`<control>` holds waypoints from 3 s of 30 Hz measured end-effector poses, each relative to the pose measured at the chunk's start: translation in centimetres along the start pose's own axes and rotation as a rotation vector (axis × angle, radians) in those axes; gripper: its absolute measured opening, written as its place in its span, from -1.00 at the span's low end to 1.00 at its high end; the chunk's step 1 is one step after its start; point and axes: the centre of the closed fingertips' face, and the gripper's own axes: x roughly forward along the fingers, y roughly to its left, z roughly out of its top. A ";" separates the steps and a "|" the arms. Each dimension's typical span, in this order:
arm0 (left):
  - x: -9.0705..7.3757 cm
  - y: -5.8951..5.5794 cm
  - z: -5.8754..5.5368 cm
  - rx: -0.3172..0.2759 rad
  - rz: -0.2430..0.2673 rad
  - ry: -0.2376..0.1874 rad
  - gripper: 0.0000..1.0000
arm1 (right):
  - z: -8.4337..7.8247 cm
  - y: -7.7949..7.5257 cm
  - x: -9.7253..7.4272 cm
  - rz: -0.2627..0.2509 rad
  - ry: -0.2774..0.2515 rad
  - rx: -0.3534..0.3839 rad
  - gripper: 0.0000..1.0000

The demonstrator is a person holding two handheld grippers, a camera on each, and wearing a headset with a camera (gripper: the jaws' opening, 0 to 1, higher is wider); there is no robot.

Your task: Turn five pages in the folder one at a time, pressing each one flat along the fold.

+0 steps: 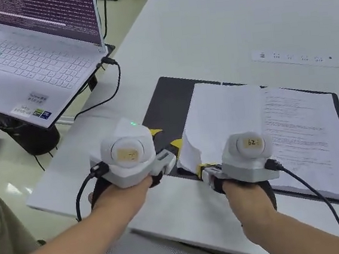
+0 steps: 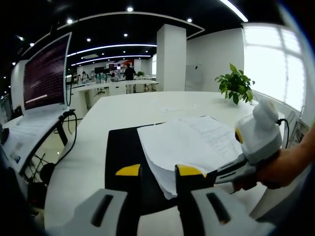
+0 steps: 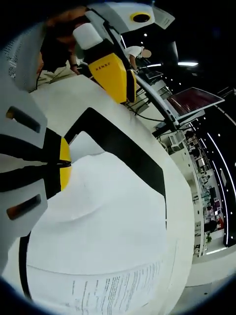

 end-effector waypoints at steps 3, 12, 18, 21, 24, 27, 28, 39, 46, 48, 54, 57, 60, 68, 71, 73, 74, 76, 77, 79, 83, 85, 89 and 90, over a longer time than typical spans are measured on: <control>0.2 -0.1 -0.4 -0.001 -0.003 0.017 -0.50 | -0.1 -0.1 0.0 0.005 -0.005 0.014 -1.00; 1.6 -1.4 -1.3 0.003 -0.024 0.058 -0.51 | -0.3 0.8 -0.5 0.043 -0.022 -0.020 -0.91; 3.1 -2.8 -1.9 0.020 -0.046 0.082 -0.52 | 0.2 1.1 -2.3 0.082 -0.060 -0.028 -0.98; 4.1 -3.6 -2.7 0.014 -0.057 0.107 -0.53 | 0.5 -0.1 -3.4 0.070 -0.080 0.002 -1.00; 4.9 -4.0 -4.1 0.015 -0.057 0.147 -0.54 | 1.0 -1.5 -4.3 0.053 -0.107 0.026 -1.00; 5.3 -4.2 -5.5 0.004 -0.047 0.182 -0.54 | 1.8 -3.2 -5.2 0.029 -0.153 0.049 -1.00; 5.4 -4.2 -5.8 0.006 -0.040 0.190 -0.54 | 2.0 -3.6 -5.3 0.024 -0.167 0.051 -1.00; 4.7 -3.5 -8.0 -0.020 0.038 0.183 -0.63 | 4.6 -9.5 -5.2 -0.061 -0.290 0.036 -1.00; 4.9 -3.3 -8.0 0.024 0.026 0.196 -0.63 | 6.3 -12.4 -3.8 -0.108 -0.291 0.034 -1.00; 5.0 -3.2 -8.1 0.025 0.026 0.193 -0.63 | 6.8 -12.7 -3.5 -0.112 -0.289 0.030 -1.00; 5.4 -3.1 -8.2 0.028 0.031 0.184 -0.63 | 8.5 -13.7 -2.9 -0.129 -0.306 -0.001 -1.00; 5.4 -3.0 -8.2 0.027 0.032 0.178 -0.63 | 9.2 -14.1 -2.5 -0.130 -0.313 -0.007 -1.00; 5.4 -3.1 -8.1 0.025 0.033 0.173 -0.63 | 9.8 -14.3 -2.2 -0.126 -0.325 -0.014 -1.00; 5.5 -3.1 -8.1 0.022 0.034 0.158 -0.63 | 11.2 -15.6 -1.3 -0.139 -0.356 0.001 -1.00; 5.5 -3.2 -8.1 0.019 0.035 0.152 -0.63 | 11.6 -16.1 -1.0 -0.143 -0.363 0.009 -1.00; 5.5 -3.2 -8.1 0.017 0.036 0.147 -0.63 | 12.1 -16.3 -0.8 -0.139 -0.374 0.015 -1.00; 5.5 -3.2 -8.0 0.015 0.037 0.146 -0.63 | 12.2 -16.4 -0.7 -0.138 -0.377 0.017 -1.00; 5.5 -3.2 -8.0 0.013 0.038 0.144 -0.63 | 12.6 -16.6 -0.5 -0.140 -0.384 0.017 -1.00; 5.5 -3.2 -8.0 0.013 0.038 0.143 -0.63 | 12.9 -16.8 -0.4 -0.144 -0.388 0.019 -1.00; 5.5 -3.2 -8.0 0.012 0.038 0.142 -0.63 | 13.3 -17.3 -0.1 -0.157 -0.393 0.020 -1.00; 5.5 -3.3 -8.0 0.013 0.038 0.140 -0.63 | 14.0 -19.0 0.7 -0.185 -0.396 0.038 -1.00; 5.5 -3.3 -8.0 0.013 0.038 0.139 -0.63 | 14.4 -19.6 1.3 -0.191 -0.392 0.029 -1.00; 5.5 -3.3 -8.1 0.012 0.040 0.136 -0.63 | 15.0 -20.5 2.1 -0.201 -0.390 0.027 -1.00; 5.5 -3.3 -8.1 0.013 0.041 0.135 -0.63 | 15.1 -20.7 2.4 -0.208 -0.388 0.020 -1.00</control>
